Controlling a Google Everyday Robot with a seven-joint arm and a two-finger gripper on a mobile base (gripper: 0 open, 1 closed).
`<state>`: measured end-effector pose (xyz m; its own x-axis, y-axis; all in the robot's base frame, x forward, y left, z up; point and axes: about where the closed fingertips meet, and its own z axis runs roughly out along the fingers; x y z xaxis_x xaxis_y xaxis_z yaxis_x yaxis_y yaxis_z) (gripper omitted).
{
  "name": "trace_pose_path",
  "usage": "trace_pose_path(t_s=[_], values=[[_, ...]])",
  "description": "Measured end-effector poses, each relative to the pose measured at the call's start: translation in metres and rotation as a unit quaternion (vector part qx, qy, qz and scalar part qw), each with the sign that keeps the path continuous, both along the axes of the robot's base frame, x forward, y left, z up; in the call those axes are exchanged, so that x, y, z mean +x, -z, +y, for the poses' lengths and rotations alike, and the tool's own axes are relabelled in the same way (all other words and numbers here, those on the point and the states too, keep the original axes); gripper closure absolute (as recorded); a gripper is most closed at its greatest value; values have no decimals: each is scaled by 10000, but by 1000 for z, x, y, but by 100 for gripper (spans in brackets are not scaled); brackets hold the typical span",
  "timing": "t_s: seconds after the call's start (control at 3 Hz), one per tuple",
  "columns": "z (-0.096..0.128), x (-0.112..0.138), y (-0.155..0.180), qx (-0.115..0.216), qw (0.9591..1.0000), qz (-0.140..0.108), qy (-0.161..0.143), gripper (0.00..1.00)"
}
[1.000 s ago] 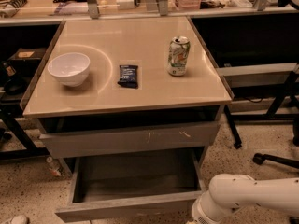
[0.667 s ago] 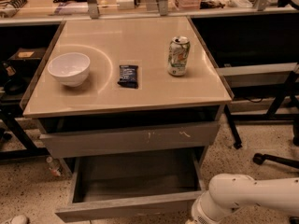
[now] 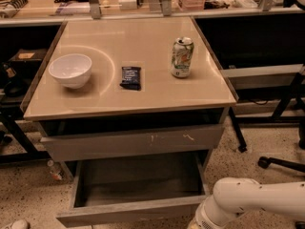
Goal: Close middle drawer
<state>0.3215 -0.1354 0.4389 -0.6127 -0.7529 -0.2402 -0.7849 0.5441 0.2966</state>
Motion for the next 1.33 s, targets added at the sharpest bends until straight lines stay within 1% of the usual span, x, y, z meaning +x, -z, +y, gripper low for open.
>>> trace_pose_path(t_s=[0.33,0.67,1.0,1.33], values=[[0,0,0,-3,10000,0,-5,88],[5,28,-3,-85,9996,-282,-38,100],[13,59,-10,-204,9978,-622,-132,100],[21,79,-11,-345,9963,-748,-244,100]])
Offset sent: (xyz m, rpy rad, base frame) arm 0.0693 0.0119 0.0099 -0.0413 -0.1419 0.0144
